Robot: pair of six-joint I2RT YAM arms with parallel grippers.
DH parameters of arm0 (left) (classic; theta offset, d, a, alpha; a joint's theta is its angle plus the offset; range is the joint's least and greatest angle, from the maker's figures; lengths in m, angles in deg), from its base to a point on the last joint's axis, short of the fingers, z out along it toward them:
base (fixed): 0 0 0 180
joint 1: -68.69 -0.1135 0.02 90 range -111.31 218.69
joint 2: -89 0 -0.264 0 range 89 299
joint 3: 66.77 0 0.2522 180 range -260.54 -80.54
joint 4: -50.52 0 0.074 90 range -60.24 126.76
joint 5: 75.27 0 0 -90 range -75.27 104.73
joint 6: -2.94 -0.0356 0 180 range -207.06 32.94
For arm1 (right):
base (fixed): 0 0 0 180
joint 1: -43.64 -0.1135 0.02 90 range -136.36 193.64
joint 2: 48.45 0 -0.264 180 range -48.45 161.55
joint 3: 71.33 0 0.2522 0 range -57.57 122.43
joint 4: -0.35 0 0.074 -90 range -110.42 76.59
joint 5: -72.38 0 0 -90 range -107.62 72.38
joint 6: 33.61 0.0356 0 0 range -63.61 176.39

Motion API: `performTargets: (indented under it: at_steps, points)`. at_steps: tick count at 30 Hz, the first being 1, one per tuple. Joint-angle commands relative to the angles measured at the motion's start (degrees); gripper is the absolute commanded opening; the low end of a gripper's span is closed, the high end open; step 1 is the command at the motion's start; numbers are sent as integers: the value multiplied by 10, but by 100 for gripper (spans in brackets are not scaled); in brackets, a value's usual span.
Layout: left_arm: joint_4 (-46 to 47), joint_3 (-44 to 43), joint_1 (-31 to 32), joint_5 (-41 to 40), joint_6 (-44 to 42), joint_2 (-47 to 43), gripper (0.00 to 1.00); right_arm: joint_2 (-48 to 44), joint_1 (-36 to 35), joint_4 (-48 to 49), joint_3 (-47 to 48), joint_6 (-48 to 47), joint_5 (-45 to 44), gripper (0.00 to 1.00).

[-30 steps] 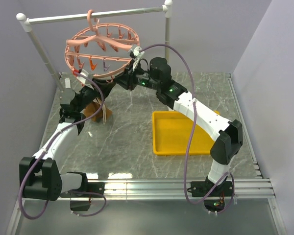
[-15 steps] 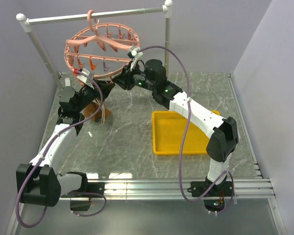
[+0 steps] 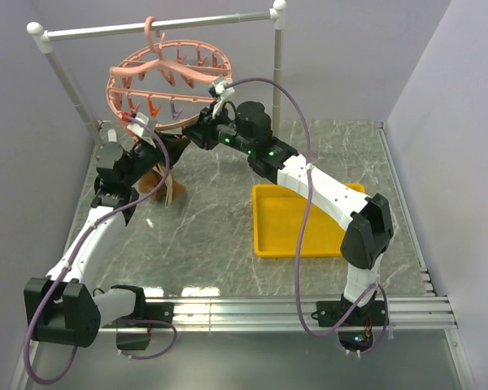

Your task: Clip the underwear to the hanger

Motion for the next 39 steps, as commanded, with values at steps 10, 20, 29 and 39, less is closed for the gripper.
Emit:
performTargets:
  at_steps: [10, 20, 29, 39]
  points:
    - [-28, -33, 9, 16, -2, -21, 25, 13, -13, 25, 31, 1, -45, 8]
    - [-28, -4, 9, -21, -7, -53, 51, 8, 4, 40, 38, 75, 22, 0]
    - [-34, 12, 9, -37, -11, -64, 46, 1, 12, 47, 31, 127, 38, 0]
    - [-29, 12, 9, -51, -7, -58, 26, -8, 13, 48, 21, 146, 57, 0]
